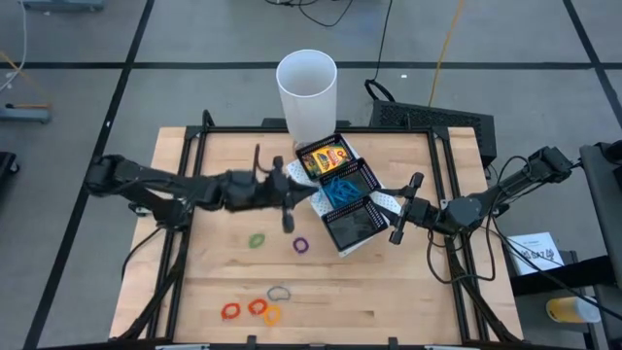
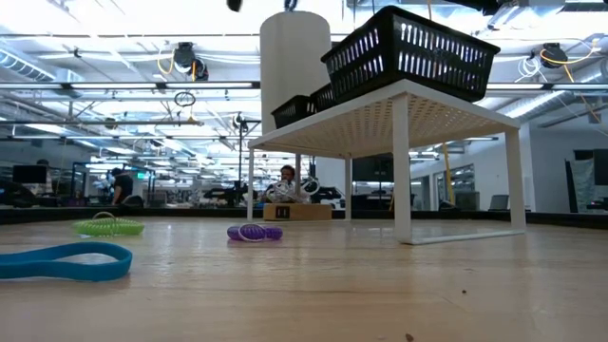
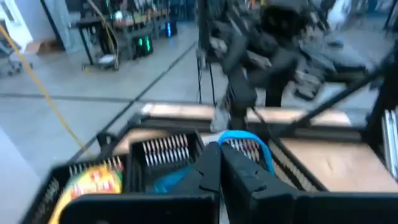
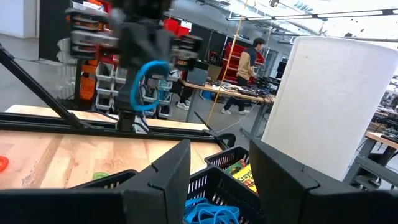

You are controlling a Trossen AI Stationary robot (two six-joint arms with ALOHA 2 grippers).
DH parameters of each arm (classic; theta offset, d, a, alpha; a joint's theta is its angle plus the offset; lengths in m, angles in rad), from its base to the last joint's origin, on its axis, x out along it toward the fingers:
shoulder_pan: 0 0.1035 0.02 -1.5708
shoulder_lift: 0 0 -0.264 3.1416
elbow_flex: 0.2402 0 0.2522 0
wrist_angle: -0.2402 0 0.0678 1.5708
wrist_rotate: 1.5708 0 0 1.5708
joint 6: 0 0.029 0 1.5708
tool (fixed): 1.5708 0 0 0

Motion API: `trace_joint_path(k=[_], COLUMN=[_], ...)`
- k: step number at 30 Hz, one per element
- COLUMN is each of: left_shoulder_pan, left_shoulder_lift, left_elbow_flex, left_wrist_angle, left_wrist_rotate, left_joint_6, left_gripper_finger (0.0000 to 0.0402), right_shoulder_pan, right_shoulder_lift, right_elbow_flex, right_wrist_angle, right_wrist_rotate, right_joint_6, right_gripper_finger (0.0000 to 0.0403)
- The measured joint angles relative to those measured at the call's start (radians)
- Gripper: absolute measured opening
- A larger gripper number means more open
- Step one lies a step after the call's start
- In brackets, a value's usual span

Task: Pick & Place Office Desk Supplies
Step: Put the blue rubber band into the middle black bin on the shelf

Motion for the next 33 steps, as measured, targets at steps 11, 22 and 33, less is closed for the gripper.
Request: trace_joint_path(k=[11,22,33], left_shoulder_pan=[0.193,0.231,0.230], left_shoulder_lift=[0.139,0.248,0.288], left_elbow_flex=[0.012,0.012,0.012], left_wrist_angle=[0.193,0.255,0.331], left_wrist_rotate=[0.193,0.243,0.278], left_joint_6=[0.043,0.009,0.010], left_gripper_finger=[0.0008,0.0009,0.0030], right_shoulder_pan=[0.000,0.000,0.000], right_shoulder_lift=[0.000,0.000,0.000], right_elbow_flex=[0.000,0.000,0.000], right_wrist_angle=[0.008,0.008,0.008], right_wrist_rotate=[0.001,0.002,0.003], right_joint_6=[0.005,0.005,0.006], right_gripper_finger=[0.0157,0.0157,0.0157])
